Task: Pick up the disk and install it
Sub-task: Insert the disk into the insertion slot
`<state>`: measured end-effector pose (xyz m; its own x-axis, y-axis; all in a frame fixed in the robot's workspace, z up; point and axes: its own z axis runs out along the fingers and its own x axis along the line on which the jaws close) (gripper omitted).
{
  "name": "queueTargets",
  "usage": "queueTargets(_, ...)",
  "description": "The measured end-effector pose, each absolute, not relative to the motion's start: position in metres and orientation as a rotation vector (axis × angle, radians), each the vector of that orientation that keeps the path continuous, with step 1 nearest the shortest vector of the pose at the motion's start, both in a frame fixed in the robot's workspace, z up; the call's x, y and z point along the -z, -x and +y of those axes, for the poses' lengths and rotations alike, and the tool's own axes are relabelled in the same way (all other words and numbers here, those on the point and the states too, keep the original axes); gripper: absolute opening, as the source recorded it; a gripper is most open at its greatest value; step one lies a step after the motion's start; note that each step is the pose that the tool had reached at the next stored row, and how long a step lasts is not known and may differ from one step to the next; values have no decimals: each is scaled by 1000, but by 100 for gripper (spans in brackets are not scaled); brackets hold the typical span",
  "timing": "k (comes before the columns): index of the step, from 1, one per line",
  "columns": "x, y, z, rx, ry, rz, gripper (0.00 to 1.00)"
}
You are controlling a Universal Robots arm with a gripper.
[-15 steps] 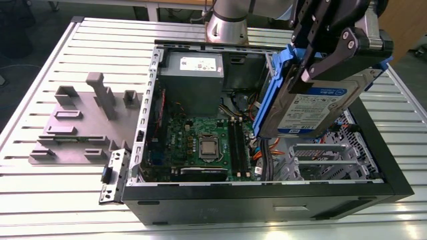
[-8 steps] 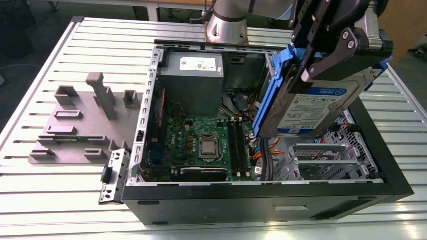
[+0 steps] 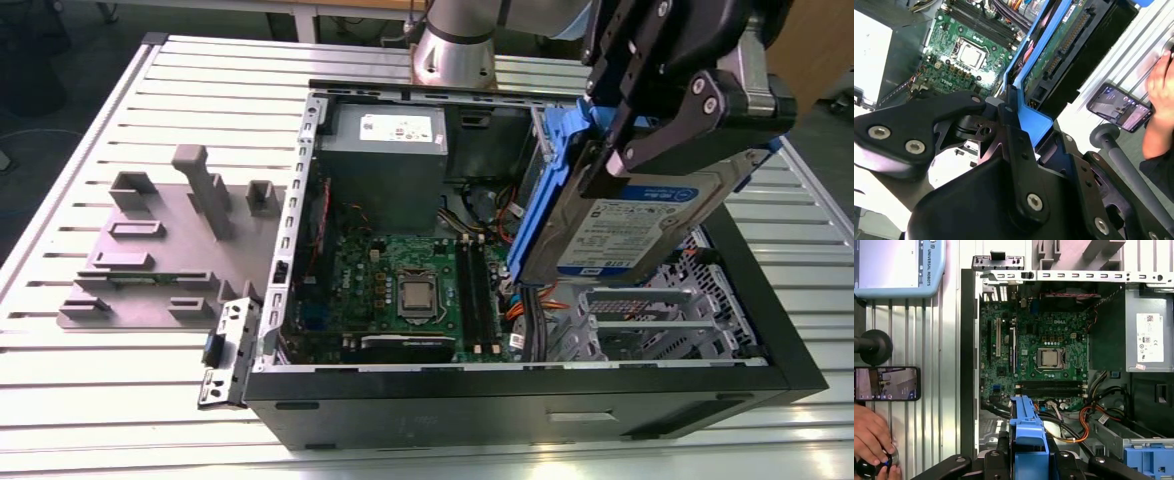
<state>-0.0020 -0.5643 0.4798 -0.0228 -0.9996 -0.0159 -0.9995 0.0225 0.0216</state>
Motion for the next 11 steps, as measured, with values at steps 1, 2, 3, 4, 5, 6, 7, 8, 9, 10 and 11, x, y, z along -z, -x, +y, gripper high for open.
queueTargets(1, -480, -1, -565, 42, -2193, -2244, 36)
queueTargets(2, -479, -4, -565, 42, -2193, -2244, 36)
queueTargets(3, -479, -8, -565, 42, -2193, -2244, 36)
queueTargets(4, -479, -12, -565, 42, -2193, -2243, 36)
queueTargets(5, -478, -17, -565, 43, -2193, -2243, 36)
queueTargets(6, -478, -21, -566, 43, -2193, -2243, 36)
queueTargets(7, -477, -25, -566, 43, -2193, -2244, 36)
queueTargets(8, -477, -30, -566, 43, -2193, -2243, 36)
queueTargets(9, -476, -33, -566, 43, -2193, -2243, 36)
queueTargets(10, -475, -36, -566, 43, -2193, -2243, 36)
queueTargets(11, -474, -38, -566, 43, -2193, -2243, 36)
